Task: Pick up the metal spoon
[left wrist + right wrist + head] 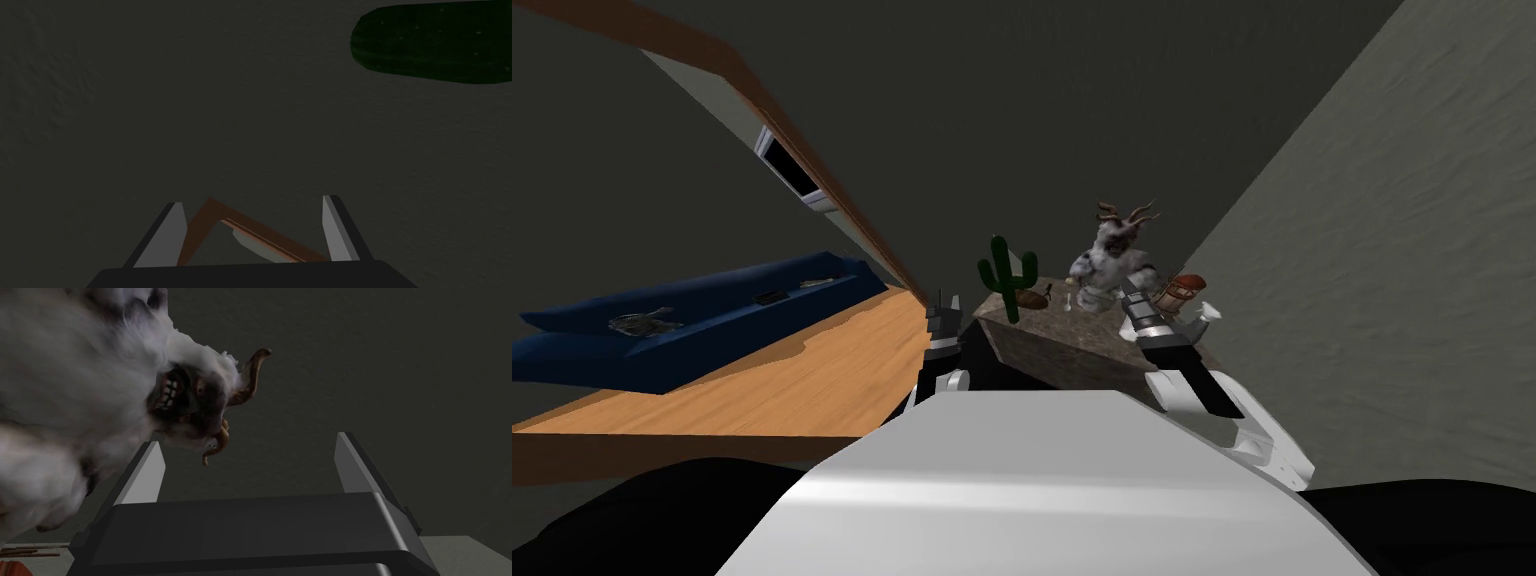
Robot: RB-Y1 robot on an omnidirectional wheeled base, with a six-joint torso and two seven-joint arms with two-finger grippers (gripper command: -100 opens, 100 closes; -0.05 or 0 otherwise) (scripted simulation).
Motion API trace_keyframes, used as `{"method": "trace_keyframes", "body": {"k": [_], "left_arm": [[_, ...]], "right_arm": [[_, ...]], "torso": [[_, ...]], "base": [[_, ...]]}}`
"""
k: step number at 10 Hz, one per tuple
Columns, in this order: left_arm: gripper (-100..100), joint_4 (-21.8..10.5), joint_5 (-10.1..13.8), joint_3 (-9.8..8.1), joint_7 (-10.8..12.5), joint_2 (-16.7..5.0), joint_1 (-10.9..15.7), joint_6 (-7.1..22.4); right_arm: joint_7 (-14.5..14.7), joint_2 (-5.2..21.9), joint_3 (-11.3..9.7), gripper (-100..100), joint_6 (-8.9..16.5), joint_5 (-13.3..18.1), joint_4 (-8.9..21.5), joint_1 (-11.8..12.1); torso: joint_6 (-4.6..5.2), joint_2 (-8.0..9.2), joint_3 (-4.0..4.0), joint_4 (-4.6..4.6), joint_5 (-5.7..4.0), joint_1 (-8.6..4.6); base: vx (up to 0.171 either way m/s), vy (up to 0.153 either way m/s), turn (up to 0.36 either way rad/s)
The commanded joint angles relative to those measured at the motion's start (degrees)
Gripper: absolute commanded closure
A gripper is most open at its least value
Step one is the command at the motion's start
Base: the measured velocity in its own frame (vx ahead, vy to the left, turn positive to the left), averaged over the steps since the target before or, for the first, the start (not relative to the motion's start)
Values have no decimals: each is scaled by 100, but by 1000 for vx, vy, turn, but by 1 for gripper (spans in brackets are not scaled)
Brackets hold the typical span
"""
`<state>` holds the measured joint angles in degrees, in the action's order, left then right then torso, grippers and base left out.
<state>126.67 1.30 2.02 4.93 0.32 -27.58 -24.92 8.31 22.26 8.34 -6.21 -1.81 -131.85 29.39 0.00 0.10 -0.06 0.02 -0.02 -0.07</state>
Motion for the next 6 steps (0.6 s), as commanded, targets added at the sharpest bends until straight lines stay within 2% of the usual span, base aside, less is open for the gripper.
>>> {"method": "trace_keyframes", "body": {"k": [1,2,3,4,5,6], "left_arm": [[0,0,0,0,0,0,0,0],[0,0,0,0,0,0,0,0],[0,0,0,0,0,0,0,0],[0,0,0,-1,0,0,-1,0],[0,0,0,0,0,0,0,0],[0,0,0,-1,0,0,-1,0]], "right_arm": [[165,286,95,-100,286,-138,155,40],[281,444,153,-100,493,-229,236,88],[281,477,153,-100,595,-229,236,88],[401,663,210,-100,788,-321,328,138],[401,663,210,-100,832,-321,328,138],[525,849,265,-100,1055,-415,434,191]], "torso": [[0,0,0,0,0,0],[-2,2,-1,0,0,0],[-2,3,-1,0,0,0],[5,0,0,0,0,-1],[1,-2,1,0,0,3],[4,-4,2,-1,0,3]], "base": [[-47,-3,332],[-49,-1,405],[-33,-3,115],[-29,9,196],[-21,5,119],[-23,12,187]]}}
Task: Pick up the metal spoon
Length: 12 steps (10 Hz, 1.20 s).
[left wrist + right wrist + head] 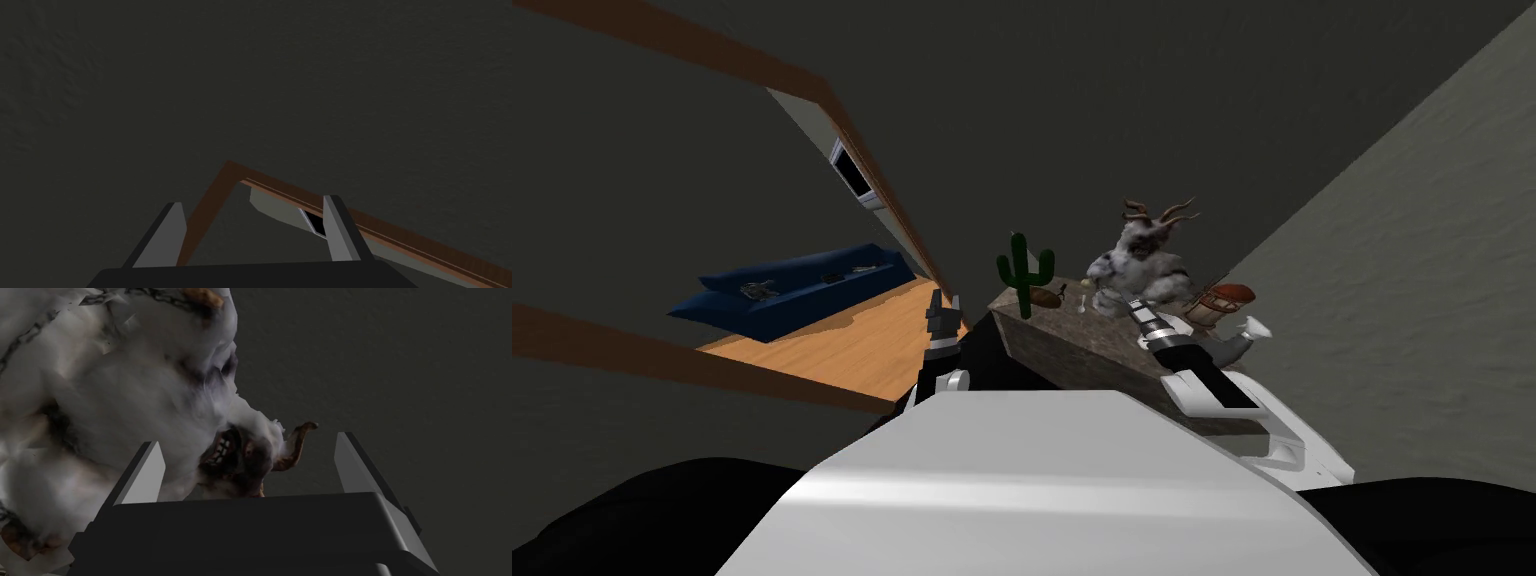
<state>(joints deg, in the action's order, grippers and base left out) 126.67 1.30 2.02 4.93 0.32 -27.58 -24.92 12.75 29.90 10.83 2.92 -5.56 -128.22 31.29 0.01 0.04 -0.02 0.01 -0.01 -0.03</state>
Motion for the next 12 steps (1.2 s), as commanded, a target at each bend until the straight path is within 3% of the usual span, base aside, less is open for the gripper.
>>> {"method": "trace_keyframes", "body": {"k": [1,2,5,6,8,9,11,12], "left_arm": [[0,0,0,0,0,0,0,0],[0,0,0,0,0,0,1,0],[0,0,0,-1,0,0,-1,0],[0,0,0,0,0,0,0,0],[0,0,0,0,0,0,0,0],[0,0,0,0,0,0,0,0],[0,0,0,0,0,0,-1,0],[0,0,0,0,0,0,-1,0]], "right_arm": [[208,268,70,-100,286,-133,189,54],[208,268,70,-100,394,-133,189,54],[470,624,172,-100,826,-318,464,167],[470,624,172,-100,860,-318,464,167],[738,961,265,-100,1222,-499,789,284],[738,961,265,-100,1308,-499,789,284],[1007,1276,347,-100,1665,-670,1153,403],[1007,1276,347,-100,1729,-670,1153,403]], "torso": [[0,0,0,0,0,0],[-3,-1,0,0,1,3],[4,-3,2,0,1,2],[0,-5,3,-1,1,3],[-2,-8,4,-1,1,6],[0,-10,5,-2,3,12],[1,-10,6,-2,1,7],[1,-13,7,-3,3,11]], "base": [[-28,26,405],[-20,13,180],[-15,20,207],[-9,16,151],[-4,39,349],[2,29,109],[7,40,292],[10,30,186]]}}
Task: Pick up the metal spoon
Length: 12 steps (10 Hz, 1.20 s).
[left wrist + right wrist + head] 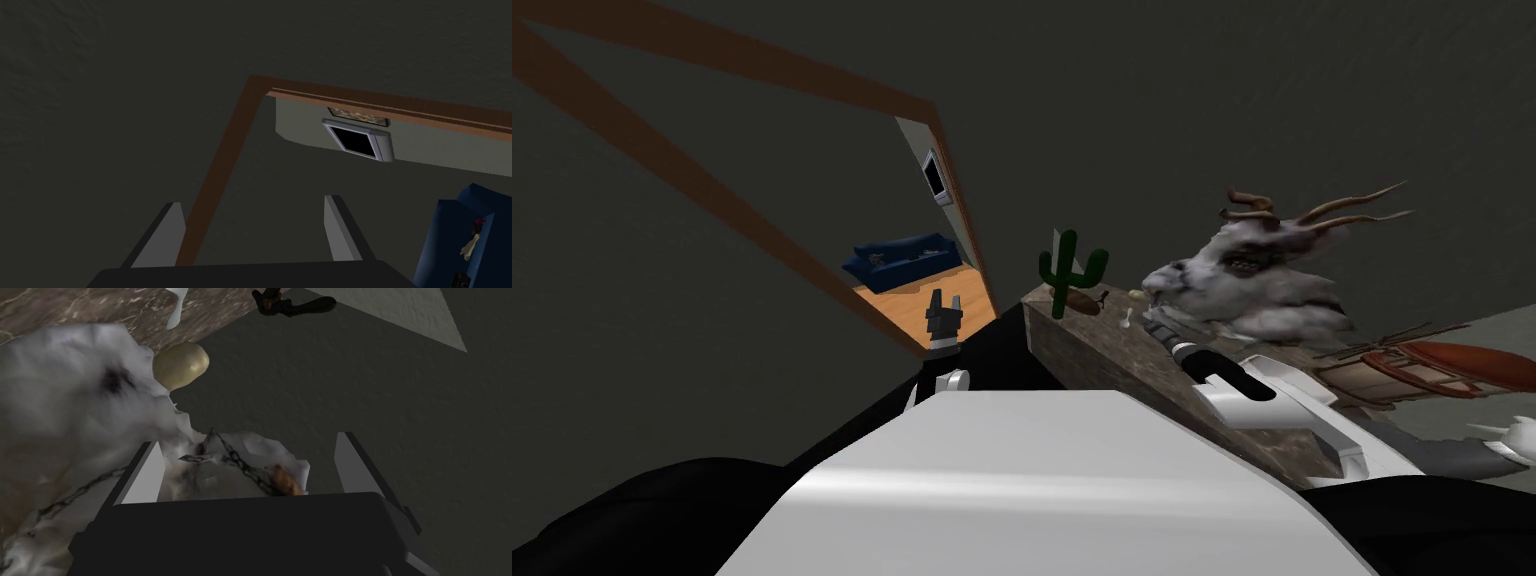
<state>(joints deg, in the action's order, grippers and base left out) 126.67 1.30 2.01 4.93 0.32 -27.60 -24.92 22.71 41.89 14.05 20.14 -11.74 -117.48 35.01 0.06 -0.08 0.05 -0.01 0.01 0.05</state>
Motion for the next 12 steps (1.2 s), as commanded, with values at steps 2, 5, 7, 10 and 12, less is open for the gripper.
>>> {"method": "trace_keyframes", "body": {"k": [2,5,7,10,12], "left_arm": [[0,0,0,0,0,0,1,0],[0,0,0,0,0,0,-1,0],[0,0,0,0,0,0,0,0],[0,0,0,-1,0,0,-1,0],[0,0,0,0,0,0,0,0]], "right_arm": [[274,371,97,-100,393,-213,471,150],[525,643,160,-100,746,-359,876,266],[645,771,186,-100,907,-426,1078,324],[870,1003,228,-100,1197,-549,1460,435],[974,1105,243,-100,1327,-604,1664,488]], "torso": [[-3,-2,1,0,0,0],[3,-7,4,-1,1,5],[-3,-6,3,-1,3,7],[3,-4,2,-1,0,0],[-2,-11,6,-2,0,3]], "base": [[18,49,314],[31,47,250],[26,39,220],[32,29,182],[42,30,208]]}}
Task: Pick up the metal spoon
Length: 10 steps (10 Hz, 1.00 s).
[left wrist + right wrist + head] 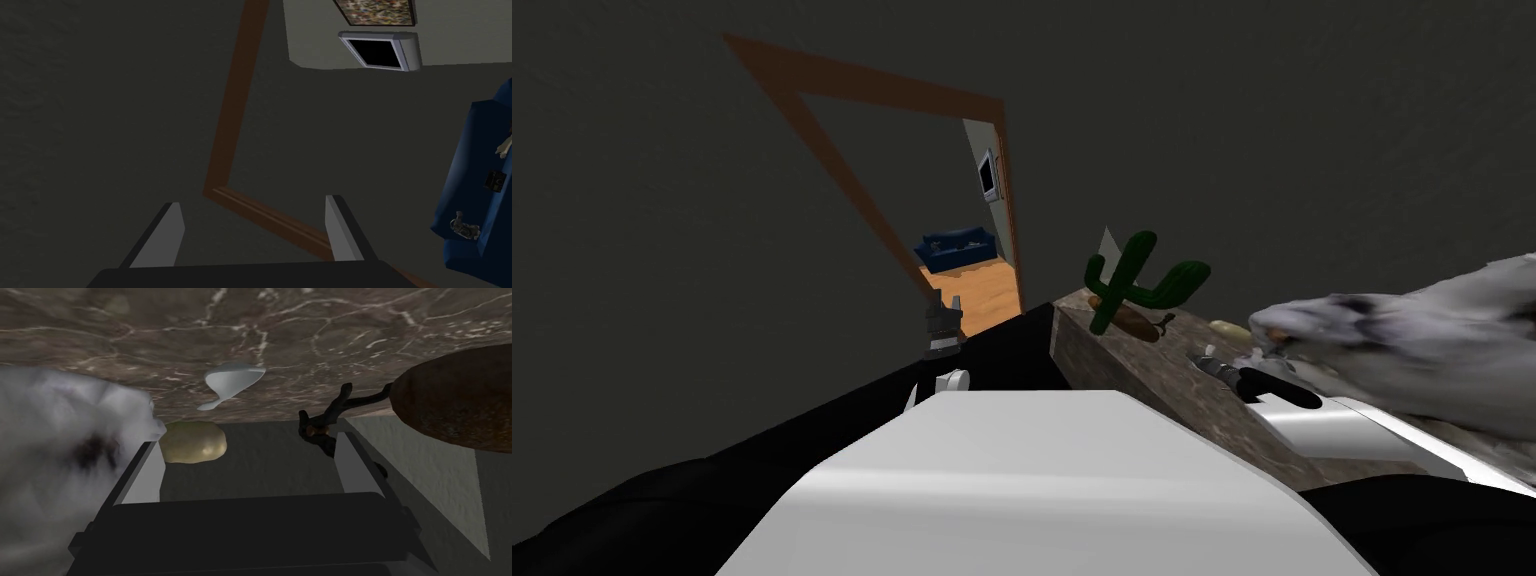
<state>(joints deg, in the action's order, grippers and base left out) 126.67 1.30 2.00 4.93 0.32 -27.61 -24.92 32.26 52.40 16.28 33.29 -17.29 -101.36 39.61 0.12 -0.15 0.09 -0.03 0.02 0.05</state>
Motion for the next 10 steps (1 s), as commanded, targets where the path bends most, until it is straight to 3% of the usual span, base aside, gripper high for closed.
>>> {"method": "trace_keyframes", "body": {"k": [1,8,9,10], "left_arm": [[0,0,0,0,0,0,0,0],[0,0,0,0,0,0,0,0],[0,0,0,0,0,0,0,0],[0,0,0,0,0,0,0,0]], "right_arm": [[116,146,31,-100,130,-99,234,80],[569,490,33,-100,656,-330,1181,333],[529,472,57,-100,604,-320,1077,353],[540,477,59,0,624,-325,1086,357]], "torso": [[0,0,0,0,0,0],[-2,0,0,0,0,1],[-1,1,-1,1,0,-2],[1,9,-5,2,-1,-4]], "base": [[32,25,128],[48,25,182],[18,1,18],[0,0,0]]}}
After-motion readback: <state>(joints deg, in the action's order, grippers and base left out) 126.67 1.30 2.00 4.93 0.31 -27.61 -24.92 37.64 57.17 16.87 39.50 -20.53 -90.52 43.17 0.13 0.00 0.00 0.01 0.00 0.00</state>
